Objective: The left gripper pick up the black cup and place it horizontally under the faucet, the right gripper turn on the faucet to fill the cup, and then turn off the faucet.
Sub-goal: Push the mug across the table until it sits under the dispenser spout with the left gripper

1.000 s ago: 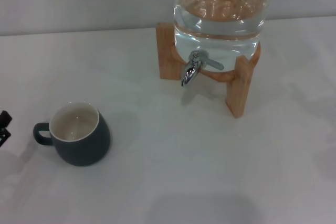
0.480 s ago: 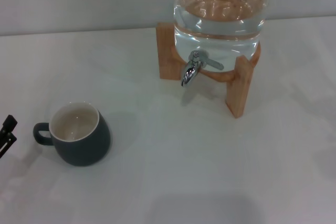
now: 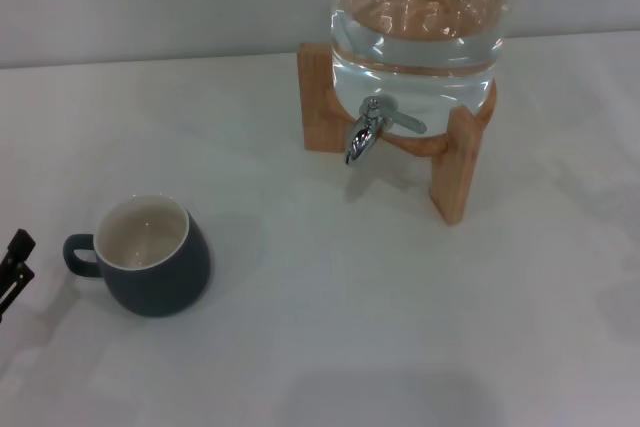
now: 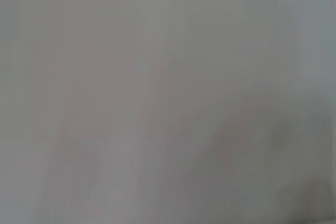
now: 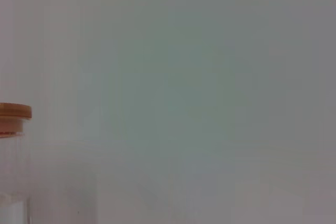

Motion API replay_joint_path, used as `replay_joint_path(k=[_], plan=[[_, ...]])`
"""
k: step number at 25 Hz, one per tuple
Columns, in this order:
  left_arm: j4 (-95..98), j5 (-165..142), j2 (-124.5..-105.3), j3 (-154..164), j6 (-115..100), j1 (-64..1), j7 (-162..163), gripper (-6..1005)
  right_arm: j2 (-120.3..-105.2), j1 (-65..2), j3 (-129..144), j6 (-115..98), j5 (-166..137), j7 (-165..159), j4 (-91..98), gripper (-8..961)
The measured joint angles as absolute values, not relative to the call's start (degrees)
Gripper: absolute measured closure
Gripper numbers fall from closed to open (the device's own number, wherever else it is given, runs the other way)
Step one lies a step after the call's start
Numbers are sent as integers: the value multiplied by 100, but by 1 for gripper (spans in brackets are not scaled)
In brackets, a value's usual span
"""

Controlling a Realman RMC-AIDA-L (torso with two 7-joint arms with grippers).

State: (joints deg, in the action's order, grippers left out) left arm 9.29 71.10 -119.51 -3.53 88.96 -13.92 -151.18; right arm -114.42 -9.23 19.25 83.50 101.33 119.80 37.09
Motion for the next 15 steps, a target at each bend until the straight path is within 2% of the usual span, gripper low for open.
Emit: replay_joint_path(k=[15], plan=[[652, 7594, -11955, -361, 9562, -804, -15394, 130, -11443, -953, 1924, 8349, 10133, 11979, 3709, 112]])
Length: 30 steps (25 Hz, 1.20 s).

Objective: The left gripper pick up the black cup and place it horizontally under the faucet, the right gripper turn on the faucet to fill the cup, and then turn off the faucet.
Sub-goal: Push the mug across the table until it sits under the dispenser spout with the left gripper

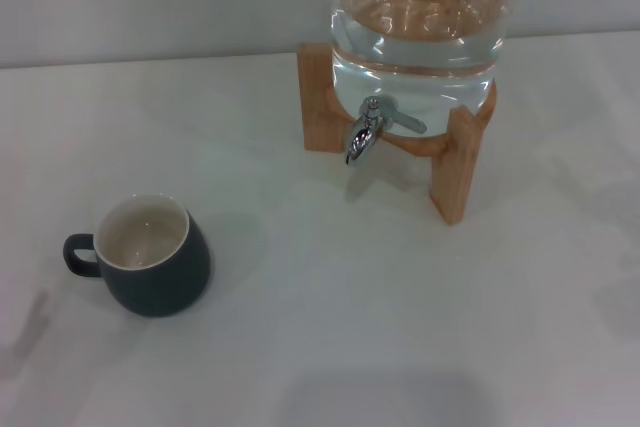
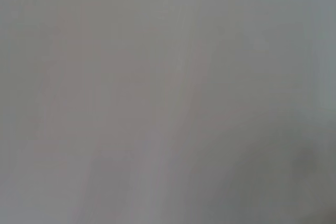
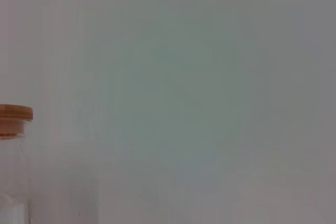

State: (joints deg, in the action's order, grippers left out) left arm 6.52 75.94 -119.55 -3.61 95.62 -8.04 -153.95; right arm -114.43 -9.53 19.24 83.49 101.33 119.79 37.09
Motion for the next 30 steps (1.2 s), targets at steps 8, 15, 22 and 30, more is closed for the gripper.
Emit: replay_joint_path(k=[8, 15, 22, 30], plan=[[529, 7684, -11952, -338, 9304, -683, -15411, 130, -11437, -1012, 1924, 8342, 10133, 11979, 3709, 112], [366, 7524, -11943, -293, 8713, -828, -15416, 130, -11443, -1020, 1924, 8341, 10126, 11977, 3709, 111], [284, 7248, -11932, -290, 8325, -967, -15367, 131, -11460, -1008, 1924, 8364, 10129, 11968, 3709, 111], [281, 7126, -11924, -290, 8124, -1031, -15215, 130, -11461, -991, 1923, 8376, 10133, 11961, 3709, 111]])
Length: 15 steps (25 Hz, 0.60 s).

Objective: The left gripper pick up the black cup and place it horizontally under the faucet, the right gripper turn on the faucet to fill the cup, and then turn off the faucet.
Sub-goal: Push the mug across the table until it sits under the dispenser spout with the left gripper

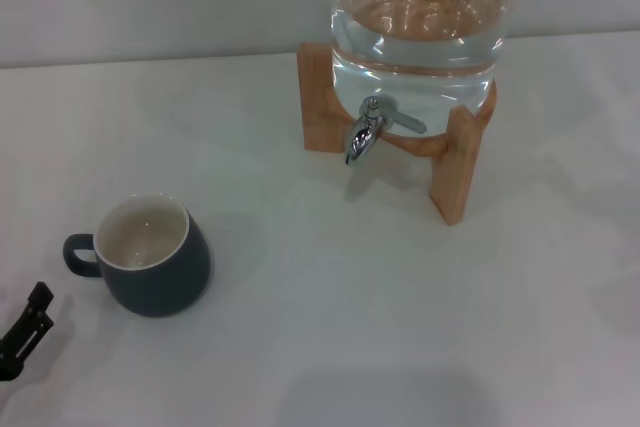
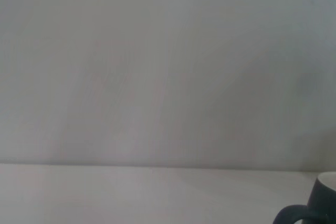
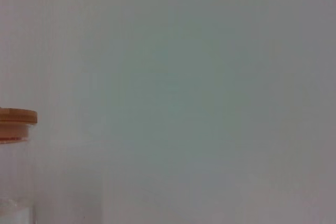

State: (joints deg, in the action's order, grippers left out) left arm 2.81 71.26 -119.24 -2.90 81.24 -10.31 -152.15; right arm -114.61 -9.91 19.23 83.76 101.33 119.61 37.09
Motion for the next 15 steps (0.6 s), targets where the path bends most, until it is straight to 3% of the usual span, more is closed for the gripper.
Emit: replay_joint_path(k=[15], plan=[[201, 6817, -11935, -290, 8119, -1117, -15180, 130, -11463, -1015, 1916, 8375, 10134, 11961, 3709, 111]])
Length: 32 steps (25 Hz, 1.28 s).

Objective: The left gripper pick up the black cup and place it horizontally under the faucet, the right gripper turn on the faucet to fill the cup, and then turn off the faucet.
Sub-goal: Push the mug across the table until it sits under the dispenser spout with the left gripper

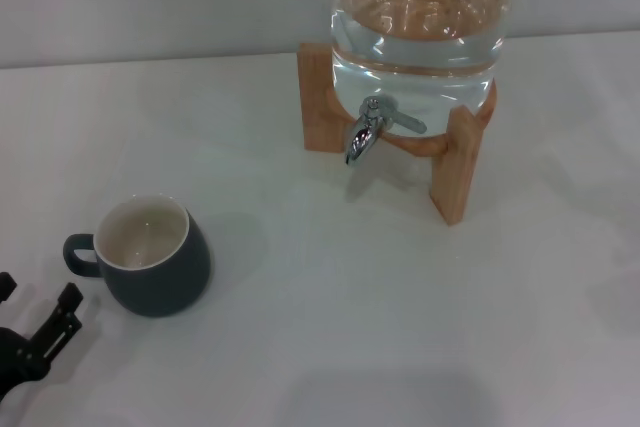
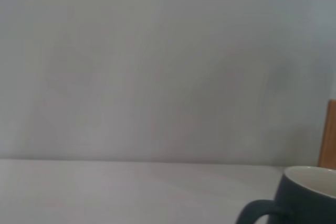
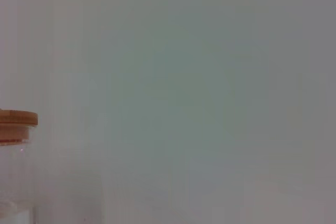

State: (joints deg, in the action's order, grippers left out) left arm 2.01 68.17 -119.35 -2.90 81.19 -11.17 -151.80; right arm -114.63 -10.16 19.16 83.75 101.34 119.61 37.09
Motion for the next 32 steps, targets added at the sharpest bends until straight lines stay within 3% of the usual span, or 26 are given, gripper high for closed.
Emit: replay_joint_path(k=[32], plan=[[133, 6937, -11929, -352, 7877, -1329, -15178, 131, -11469, -1046, 1916, 8371, 10133, 11961, 3709, 112]])
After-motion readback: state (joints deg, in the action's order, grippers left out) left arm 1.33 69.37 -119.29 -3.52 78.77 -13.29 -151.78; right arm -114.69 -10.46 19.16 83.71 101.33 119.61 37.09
